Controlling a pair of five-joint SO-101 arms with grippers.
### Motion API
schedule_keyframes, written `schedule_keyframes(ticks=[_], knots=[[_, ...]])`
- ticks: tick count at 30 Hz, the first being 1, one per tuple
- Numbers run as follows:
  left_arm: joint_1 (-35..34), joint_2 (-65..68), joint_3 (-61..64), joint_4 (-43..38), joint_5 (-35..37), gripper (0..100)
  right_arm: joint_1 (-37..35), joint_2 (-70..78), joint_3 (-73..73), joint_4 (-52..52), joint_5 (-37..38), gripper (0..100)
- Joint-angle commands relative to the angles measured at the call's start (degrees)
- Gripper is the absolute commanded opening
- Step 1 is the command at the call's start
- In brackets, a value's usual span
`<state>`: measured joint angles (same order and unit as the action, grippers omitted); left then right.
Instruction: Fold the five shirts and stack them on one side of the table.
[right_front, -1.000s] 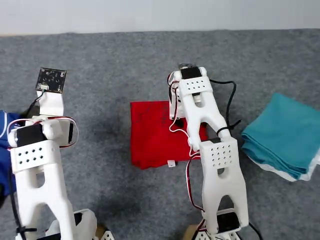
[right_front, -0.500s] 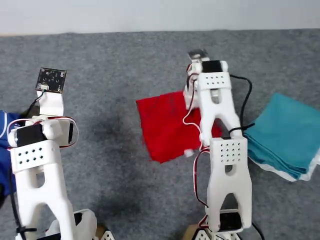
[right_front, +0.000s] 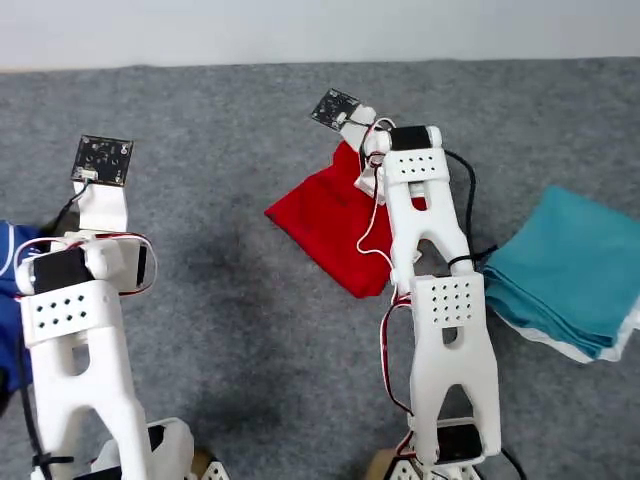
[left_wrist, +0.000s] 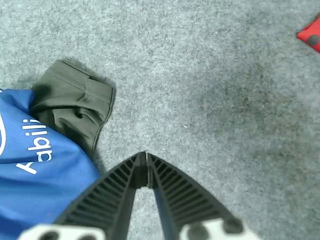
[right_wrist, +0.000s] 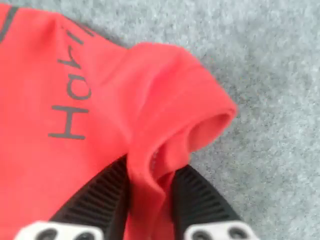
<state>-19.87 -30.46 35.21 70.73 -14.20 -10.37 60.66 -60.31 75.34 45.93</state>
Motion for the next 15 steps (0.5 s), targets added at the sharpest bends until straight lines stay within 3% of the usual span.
schedule_keyframes(ticks=[1,11,15], knots=[[0.4,-1.2,-0.3,-0.4,-0.5,0,0.7,-1.3,-4.6,1.9,-6.4,19.0],[0.4,-1.2,-0.3,-0.4,-0.5,0,3.4,-2.9,-24.2,12.3,-31.0,25.9],[0.4,-1.2,-0.3,-0.4,-0.5,0,1.7,-2.6,-27.9,19.6,-49.8,28.1]])
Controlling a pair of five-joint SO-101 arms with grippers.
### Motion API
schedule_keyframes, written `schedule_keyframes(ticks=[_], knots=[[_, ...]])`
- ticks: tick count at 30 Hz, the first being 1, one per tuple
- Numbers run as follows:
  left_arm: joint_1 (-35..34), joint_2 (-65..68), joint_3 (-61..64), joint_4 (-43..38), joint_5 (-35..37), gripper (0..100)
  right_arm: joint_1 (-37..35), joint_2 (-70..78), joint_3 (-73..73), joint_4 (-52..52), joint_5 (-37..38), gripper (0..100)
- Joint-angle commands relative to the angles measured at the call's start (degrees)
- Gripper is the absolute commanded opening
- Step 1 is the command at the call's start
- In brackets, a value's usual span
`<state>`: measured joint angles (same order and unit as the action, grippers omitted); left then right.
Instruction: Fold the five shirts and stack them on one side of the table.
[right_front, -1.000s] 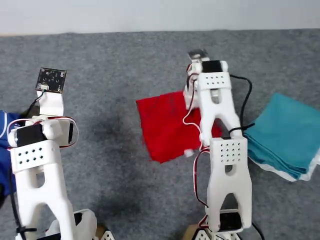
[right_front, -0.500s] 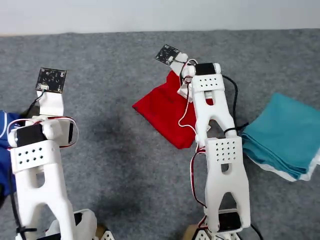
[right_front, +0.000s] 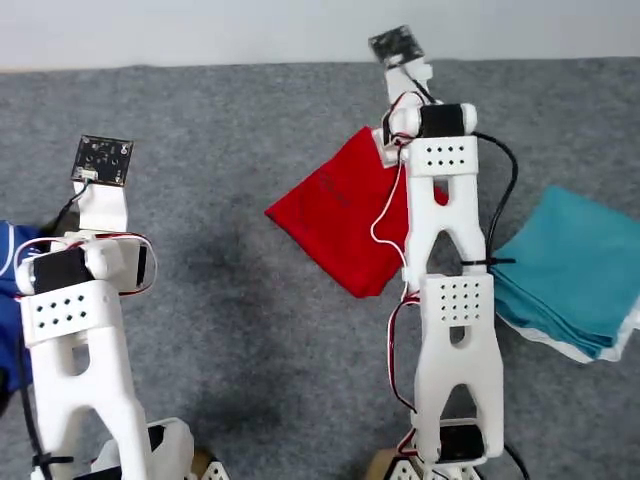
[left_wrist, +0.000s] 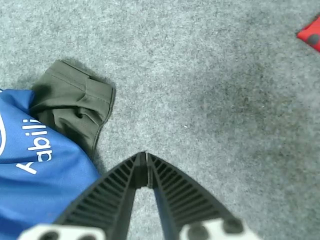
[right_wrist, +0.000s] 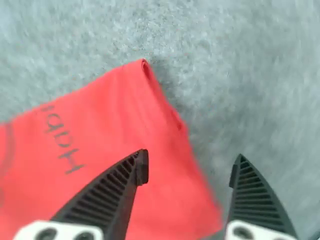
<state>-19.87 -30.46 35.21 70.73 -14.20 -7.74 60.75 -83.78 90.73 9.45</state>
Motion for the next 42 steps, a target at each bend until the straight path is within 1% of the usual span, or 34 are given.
schedule_keyframes(ticks=[1,2,5,8,11,15,18,21,25,29,34,42], knots=[[0.4,-1.2,-0.3,-0.4,-0.5,0,-1.2,-2.8,-4.8,5.8,-18.2,28.7],[0.4,-1.2,-0.3,-0.4,-0.5,0,-1.7,-3.2,-4.8,7.3,-22.0,29.5],[0.4,-1.2,-0.3,-0.4,-0.5,0,-2.9,-3.3,-4.9,12.0,-29.7,30.2],[0.4,-1.2,-0.3,-0.4,-0.5,0,-3.7,-3.3,-4.5,12.4,-38.7,30.2],[0.4,-1.3,-0.4,-0.4,-0.5,0,-4.3,-3.4,-4.3,12.4,-44.3,30.2],[0.4,-1.3,-0.4,-0.4,-0.5,0,-6.5,-3.4,-4.3,12.4,-49.0,30.4],[0.4,-1.2,-0.4,-0.4,-0.6,0,-8.2,-4.1,-4.0,12.5,-51.5,35.9],[0.4,-1.2,-0.4,-0.4,-1.5,0,-8.9,-7.1,0.5,12.5,-53.4,40.9],[0.4,-1.2,-0.4,-0.4,-5.2,0,-9.3,-13.7,12.3,12.4,-55.5,41.0],[0.4,-1.2,-0.4,-0.4,-5.2,0,-9.0,-18.0,22.7,11.6,-56.9,41.1],[0.4,-1.2,-0.3,-0.4,-5.2,0,-8.1,-16.6,26.3,7.6,-58.4,41.2],[0.2,-1.2,-0.4,-0.5,-5.3,0,-8.0,-5.9,26.2,1.0,-58.6,41.2]])
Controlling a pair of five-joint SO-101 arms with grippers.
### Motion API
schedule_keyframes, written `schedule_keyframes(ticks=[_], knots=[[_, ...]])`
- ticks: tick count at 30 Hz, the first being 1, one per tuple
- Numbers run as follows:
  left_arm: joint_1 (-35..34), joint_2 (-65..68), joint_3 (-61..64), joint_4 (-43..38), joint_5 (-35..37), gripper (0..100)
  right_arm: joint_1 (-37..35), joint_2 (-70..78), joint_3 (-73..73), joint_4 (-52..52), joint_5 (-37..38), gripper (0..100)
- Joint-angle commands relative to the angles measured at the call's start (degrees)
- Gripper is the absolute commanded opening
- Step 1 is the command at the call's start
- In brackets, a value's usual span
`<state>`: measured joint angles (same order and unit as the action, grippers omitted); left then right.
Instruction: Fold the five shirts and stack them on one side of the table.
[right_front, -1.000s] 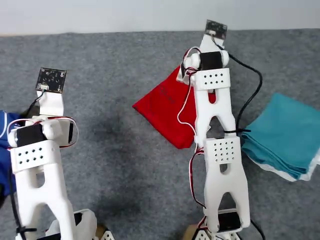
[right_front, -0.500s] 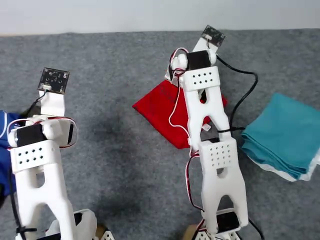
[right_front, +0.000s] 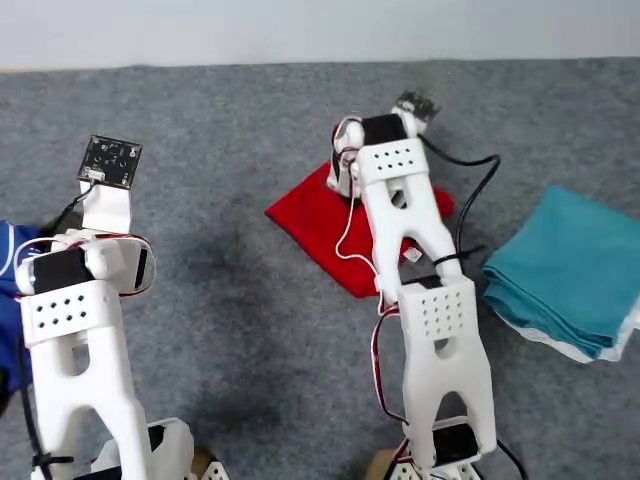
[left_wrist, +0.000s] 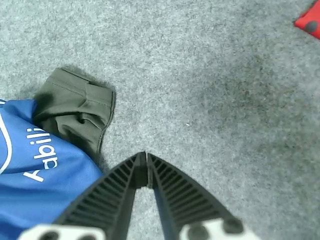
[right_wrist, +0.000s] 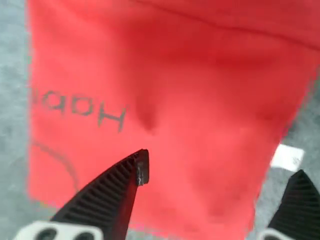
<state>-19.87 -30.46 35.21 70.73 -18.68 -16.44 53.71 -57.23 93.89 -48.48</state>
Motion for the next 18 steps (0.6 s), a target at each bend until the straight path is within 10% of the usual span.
schedule_keyframes(ticks=[1,12,18], knots=[[0.2,-1.2,-0.4,-0.6,-0.8,0,0.7,2.5,-0.4,-2.8,-0.7,41.2],[0.2,-1.2,-0.4,-0.4,-0.8,0,2.0,9.5,-0.4,-4.6,-0.6,39.7],[0.2,-1.3,-0.7,-0.4,-0.8,0,2.1,9.6,-0.4,-3.6,-0.3,15.2]])
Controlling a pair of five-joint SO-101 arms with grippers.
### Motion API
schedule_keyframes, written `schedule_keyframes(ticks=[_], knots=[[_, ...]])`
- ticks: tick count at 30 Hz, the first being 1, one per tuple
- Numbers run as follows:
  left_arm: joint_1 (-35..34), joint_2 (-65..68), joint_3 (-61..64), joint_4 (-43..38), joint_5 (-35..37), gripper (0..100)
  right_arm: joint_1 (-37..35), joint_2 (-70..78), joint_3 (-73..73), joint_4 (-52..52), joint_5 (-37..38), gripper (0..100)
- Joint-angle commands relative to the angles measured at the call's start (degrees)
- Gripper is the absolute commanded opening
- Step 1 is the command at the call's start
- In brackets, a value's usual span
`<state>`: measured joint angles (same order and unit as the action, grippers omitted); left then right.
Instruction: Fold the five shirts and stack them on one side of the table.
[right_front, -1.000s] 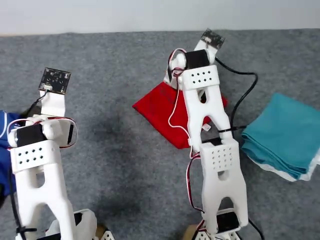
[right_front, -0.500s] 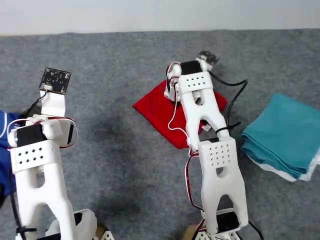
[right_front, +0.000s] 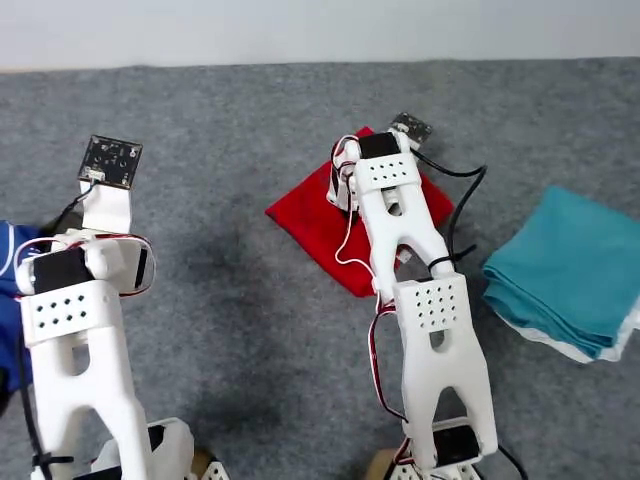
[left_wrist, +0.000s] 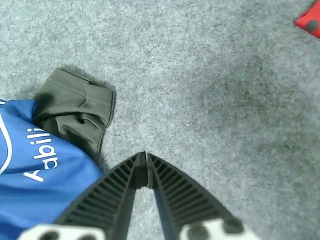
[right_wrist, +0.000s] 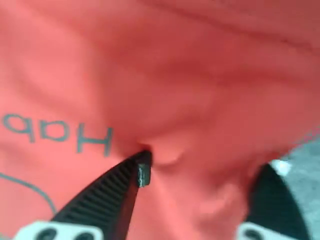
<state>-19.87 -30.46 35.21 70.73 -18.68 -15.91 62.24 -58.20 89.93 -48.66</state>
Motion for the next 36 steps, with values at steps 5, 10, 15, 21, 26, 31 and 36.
schedule_keyframes(ticks=[5,10,15,21,26,31,36], knots=[[0.2,-1.4,-0.7,-0.4,-0.8,0,2.3,1.2,0.6,1.6,0.0,1.7],[0.4,-1.4,-0.7,-0.4,-0.8,0,4.1,0.1,-0.9,3.8,5.6,0.9],[0.4,-1.4,-0.7,-0.4,-0.8,0,4.1,-3.3,-8.7,13.0,10.5,0.9],[0.4,-1.6,-0.8,-0.4,-0.8,0,5.6,-11.8,-6.2,13.1,19.3,0.8],[0.4,-1.6,-0.8,-0.4,-0.8,0,8.7,-23.9,2.1,13.1,26.5,0.8],[0.4,-1.6,-0.8,-0.4,-0.5,0,12.6,-35.8,9.6,13.1,31.0,0.8],[0.4,-1.6,-0.8,-0.4,-0.5,0,16.0,-46.0,12.9,13.1,34.1,0.8]])
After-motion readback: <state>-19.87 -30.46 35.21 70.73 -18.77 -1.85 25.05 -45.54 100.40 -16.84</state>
